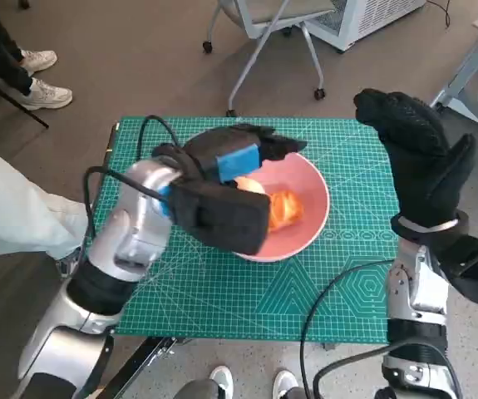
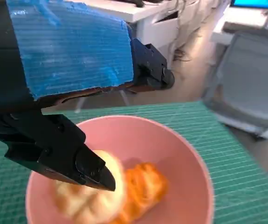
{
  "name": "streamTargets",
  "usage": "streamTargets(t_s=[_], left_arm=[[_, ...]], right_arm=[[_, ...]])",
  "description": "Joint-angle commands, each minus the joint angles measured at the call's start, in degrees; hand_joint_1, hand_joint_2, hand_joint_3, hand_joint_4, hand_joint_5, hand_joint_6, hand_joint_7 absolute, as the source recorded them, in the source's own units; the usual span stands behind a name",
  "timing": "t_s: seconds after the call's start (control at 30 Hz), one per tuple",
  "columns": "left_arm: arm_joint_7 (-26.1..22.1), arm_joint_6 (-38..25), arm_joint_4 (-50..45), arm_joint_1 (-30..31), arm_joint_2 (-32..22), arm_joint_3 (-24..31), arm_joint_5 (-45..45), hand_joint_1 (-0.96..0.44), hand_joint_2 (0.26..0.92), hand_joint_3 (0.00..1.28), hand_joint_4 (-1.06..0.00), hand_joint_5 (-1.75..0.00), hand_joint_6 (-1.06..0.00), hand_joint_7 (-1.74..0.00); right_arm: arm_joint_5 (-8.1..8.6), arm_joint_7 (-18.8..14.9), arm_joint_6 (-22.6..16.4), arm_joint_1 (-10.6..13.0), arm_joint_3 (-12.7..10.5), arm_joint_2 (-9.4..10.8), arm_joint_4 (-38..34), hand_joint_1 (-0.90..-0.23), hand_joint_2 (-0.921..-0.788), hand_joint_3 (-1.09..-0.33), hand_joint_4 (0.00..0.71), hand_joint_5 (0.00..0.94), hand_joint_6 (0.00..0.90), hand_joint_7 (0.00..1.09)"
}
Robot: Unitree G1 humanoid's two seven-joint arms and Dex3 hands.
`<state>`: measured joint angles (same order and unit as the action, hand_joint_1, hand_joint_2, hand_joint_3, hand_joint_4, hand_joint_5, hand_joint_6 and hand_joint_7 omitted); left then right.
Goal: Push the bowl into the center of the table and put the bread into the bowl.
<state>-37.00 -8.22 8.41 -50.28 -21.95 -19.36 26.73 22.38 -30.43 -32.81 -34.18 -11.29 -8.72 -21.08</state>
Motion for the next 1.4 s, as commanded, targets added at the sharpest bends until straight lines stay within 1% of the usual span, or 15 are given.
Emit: streamTargets(t_s=[0.03, 0.23, 0.3, 0.37, 0.47, 0.57, 0.7, 0.77, 0.83, 0.9, 0.93, 1.0, 1.13, 1.27, 1.4], left_arm=[[-4.45, -3.23, -3.00, 0.18, -1.40, 3.16, -5.03, -0.16, 0.778, 0.00, 0.00, 0.00, -0.15, 0.00], [-8.74, -7.63, -8.16, 1.44, -2.98, 8.29, -12.80, -0.15, 0.775, 0.00, 0.00, 0.00, -0.12, 0.00], [-9.04, -8.00, -9.36, 1.96, -3.37, 9.59, -14.75, -0.17, 0.772, 0.00, 0.00, 0.00, -0.12, 0.00], [-8.46, -6.66, -9.80, 2.76, -3.40, 11.22, -16.95, -0.18, 0.770, 0.00, 0.00, 0.00, -0.11, 0.00], [-6.64, -0.99, -8.46, 4.84, -1.46, 16.03, -23.26, -0.21, 0.781, 0.01, 0.00, 0.00, -0.09, -0.02], [-2.57, 6.57, -6.27, 7.61, 5.55, 22.75, -33.11, -0.24, 0.809, 0.02, 0.00, 0.00, -0.09, -0.03], [2.55, 16.05, -3.54, 9.48, 11.89, 26.45, -38.77, -0.34, 0.865, 0.05, 0.00, 0.00, -0.11, -0.05], [4.34, 20.41, -2.02, 10.28, 13.93, 27.34, -39.98, -0.44, 0.898, 0.08, -0.02, -0.01, -0.13, -0.07], [5.42, 23.43, -0.94, 11.11, 15.56, 27.92, -41.26, -0.49, 0.906, 0.12, -0.03, -0.01, -0.13, -0.11], [5.81, 25.58, -0.06, 11.69, 16.62, 28.30, -42.63, -0.56, 0.915, 0.21, -0.06, -0.01, -0.06, -0.32], [5.87, 26.42, 0.33, 11.86, 16.91, 28.38, -43.21, -0.58, 0.917, 0.25, -0.07, -0.01, -0.04, -0.38], [6.00, 28.17, 1.08, 12.15, 17.05, 28.41, -43.75, -0.60, 0.919, 0.30, -0.08, -0.01, -0.02, -0.43], [7.06, 31.67, 2.69, 12.45, 17.42, 28.52, -43.68, -0.62, 0.921, 0.39, -0.08, -0.01, 0.00, -0.43], [8.50, 33.52, 3.56, 12.85, 18.02, 28.40, -43.44, -0.65, 0.921, 0.43, -0.09, -0.01, 0.00, -0.39], [8.63, 34.67, 4.50, 13.01, 18.32, 28.21, -44.27, -0.67, 0.921, 0.45, -0.08, 0.00, 0.00, -0.33]], right_arm=[[0.03, 0.24, 0.58, 1.02, -0.14, 0.03, -0.34, -0.644, -0.921, -0.681, 0.214, 0.001, 0.173, 0.43], [0.14, 0.06, 0.72, 0.83, -0.09, -0.16, -0.03, -0.643, -0.921, -0.684, 0.213, 0.001, 0.173, 0.43], [0.23, -0.03, 0.80, 0.75, -0.09, -0.23, 0.06, -0.643, -0.921, -0.684, 0.213, 0.000, 0.173, 0.43], [0.39, -0.10, 1.02, 0.71, -0.10, -0.32, 0.30, -0.643, -0.921, -0.685, 0.213, 0.000, 0.173, 0.43], [0.53, -0.05, 1.39, 0.69, -0.08, -0.40, 0.97, -0.642, -0.921, -0.685, 0.213, 0.000, 0.172, 0.43], [0.40, 0.18, 1.81, 0.65, 0.07, -0.42, 2.04, -0.645, -0.921, -0.684, 0.211, 0.000, 0.172, 0.43], [0.25, 0.23, 2.20, 0.44, 0.19, -0.57, 2.96, -0.649, -0.921, -0.685, 0.205, 0.000, 0.169, 0.43], [0.09, 0.29, 2.34, 0.25, 0.23, -0.62, 3.31, -0.651, -0.921, -0.685, 0.201, 0.000, 0.164, 0.43], [-0.13, 0.43, 2.49, -0.02, 0.34, -0.66, 3.62, -0.651, -0.921, -0.686, 0.199, 0.000, 0.160, 0.43], [-0.36, 0.55, 2.66, -0.36, 0.45, -0.67, 3.86, -0.652, -0.921, -0.688, 0.196, 0.000, 0.156, 0.43], [-0.44, 0.59, 2.74, -0.50, 0.49, -0.67, 3.95, -0.651, -0.921, -0.688, 0.195, 0.000, 0.154, 0.43], [-0.69, 0.76, 2.92, -0.87, 0.62, -0.67, 4.14, -0.648, -0.921, -0.689, 0.194, 0.000, 0.151, 0.43], [-0.75, 0.70, 3.28, -1.62, 0.79, -0.80, 4.29, -0.645, -0.921, -0.690, 0.193, 0.000, 0.146, 0.44], [-0.59, 0.48, 3.66, -2.23, 0.81, -1.05, 4.54, -0.647, -0.921, -0.682, 0.197, 0.002, 0.147, 0.44], [-0.74, 0.50, 3.82, -2.89, 0.69, -1.40, 4.53, -0.649, -0.921, -0.666, 0.203, 0.005, 0.151, 0.44]])
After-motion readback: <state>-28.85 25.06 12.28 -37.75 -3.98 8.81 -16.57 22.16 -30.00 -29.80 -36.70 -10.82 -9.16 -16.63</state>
